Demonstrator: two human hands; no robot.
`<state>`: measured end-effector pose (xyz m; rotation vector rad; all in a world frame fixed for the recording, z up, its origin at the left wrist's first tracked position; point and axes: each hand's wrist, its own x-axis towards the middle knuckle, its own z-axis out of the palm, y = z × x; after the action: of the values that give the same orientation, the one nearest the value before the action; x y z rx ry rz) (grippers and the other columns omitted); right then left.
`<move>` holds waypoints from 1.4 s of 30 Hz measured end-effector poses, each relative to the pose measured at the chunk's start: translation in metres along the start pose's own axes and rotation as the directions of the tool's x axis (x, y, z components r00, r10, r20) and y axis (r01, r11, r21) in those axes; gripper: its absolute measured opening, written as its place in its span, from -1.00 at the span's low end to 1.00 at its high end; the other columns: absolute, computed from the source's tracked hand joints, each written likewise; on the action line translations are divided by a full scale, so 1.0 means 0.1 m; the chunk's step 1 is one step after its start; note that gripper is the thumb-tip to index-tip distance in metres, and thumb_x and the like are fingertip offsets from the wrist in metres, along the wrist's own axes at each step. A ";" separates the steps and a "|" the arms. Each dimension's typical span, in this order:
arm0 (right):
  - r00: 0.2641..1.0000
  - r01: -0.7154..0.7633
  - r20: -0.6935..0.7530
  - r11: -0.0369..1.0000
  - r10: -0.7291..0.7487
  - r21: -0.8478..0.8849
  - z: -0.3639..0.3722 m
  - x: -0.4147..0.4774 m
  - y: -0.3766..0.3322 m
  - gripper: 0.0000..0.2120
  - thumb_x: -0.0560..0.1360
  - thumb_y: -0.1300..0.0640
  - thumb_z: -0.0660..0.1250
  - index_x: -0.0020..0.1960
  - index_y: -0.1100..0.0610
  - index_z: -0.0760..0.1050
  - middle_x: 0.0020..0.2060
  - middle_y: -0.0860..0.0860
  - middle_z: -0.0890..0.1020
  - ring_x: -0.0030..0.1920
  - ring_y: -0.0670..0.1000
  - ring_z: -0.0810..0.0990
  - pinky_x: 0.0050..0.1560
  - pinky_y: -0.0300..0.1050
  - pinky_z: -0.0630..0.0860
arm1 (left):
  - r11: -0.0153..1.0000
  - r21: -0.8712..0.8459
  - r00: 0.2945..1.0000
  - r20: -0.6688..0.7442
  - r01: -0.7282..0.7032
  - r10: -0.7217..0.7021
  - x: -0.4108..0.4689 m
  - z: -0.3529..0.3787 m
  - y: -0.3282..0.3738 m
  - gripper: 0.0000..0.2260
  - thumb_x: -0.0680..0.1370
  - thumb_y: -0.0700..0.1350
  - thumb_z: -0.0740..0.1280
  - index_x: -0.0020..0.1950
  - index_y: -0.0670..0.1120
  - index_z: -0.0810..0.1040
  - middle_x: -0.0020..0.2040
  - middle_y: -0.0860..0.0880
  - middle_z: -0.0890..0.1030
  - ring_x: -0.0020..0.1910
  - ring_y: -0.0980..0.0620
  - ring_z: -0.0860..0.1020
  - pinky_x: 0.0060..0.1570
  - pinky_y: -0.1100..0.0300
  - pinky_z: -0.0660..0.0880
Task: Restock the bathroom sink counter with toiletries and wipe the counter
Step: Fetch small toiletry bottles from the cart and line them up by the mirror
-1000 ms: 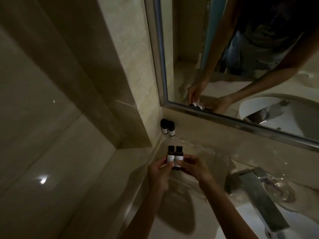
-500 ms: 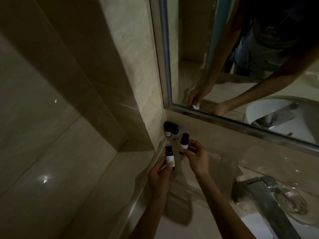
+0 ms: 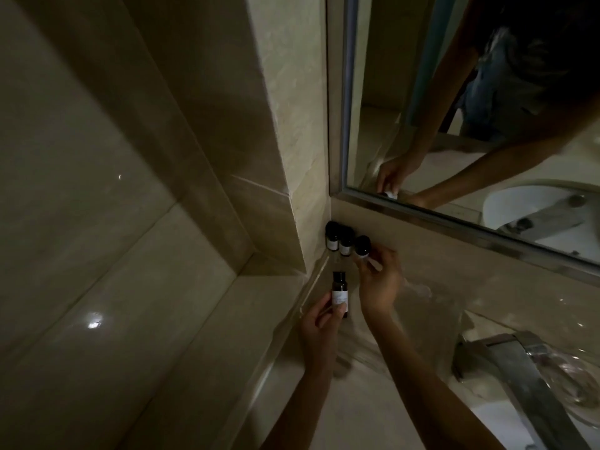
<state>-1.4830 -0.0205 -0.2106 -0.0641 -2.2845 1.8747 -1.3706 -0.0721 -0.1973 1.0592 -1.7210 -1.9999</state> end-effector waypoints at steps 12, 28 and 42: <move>0.996 -0.029 -0.085 0.999 0.025 -0.045 0.09 -0.02 0.05 -0.81 0.46 0.21 0.44 0.03 0.17 0.51 -0.08 0.00 0.59 -0.08 -0.08 0.58 -0.05 -0.31 0.53 | 1.000 -0.011 1.000 -0.024 0.007 -0.008 -0.05 0.00 -0.02 -0.70 0.48 -0.30 0.41 0.20 -0.17 0.58 0.04 -0.09 0.67 -0.03 0.13 0.65 -0.13 0.36 0.55; 0.796 -0.480 0.483 0.867 0.366 0.134 -0.75 -0.53 -0.42 -0.79 0.47 0.12 0.41 0.10 -0.03 0.56 -0.04 -0.03 0.68 -0.04 -0.08 0.67 -0.09 -0.18 0.60 | 0.998 -0.052 0.992 0.115 -0.041 0.047 -0.11 0.04 0.17 -0.75 0.47 -0.27 0.43 0.14 -0.16 0.64 -0.05 -0.06 0.71 -0.04 0.11 0.66 -0.12 0.34 0.55; 0.832 -0.280 0.456 0.949 0.315 -0.145 -0.79 -0.30 -0.27 -0.82 0.40 0.09 0.50 -0.02 0.04 0.62 -0.19 -0.05 0.69 -0.21 -0.08 0.67 -0.14 -0.13 0.59 | 0.996 0.029 0.936 0.346 -0.082 0.067 -0.04 0.03 0.19 -0.73 0.48 -0.29 0.41 0.15 -0.08 0.61 -0.03 -0.01 0.71 -0.01 0.03 0.67 -0.04 0.25 0.57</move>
<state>-1.4379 0.0460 -0.1735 0.0374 -2.8104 2.1532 -1.3744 -0.0714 -0.1785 0.6689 -1.9483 -2.2112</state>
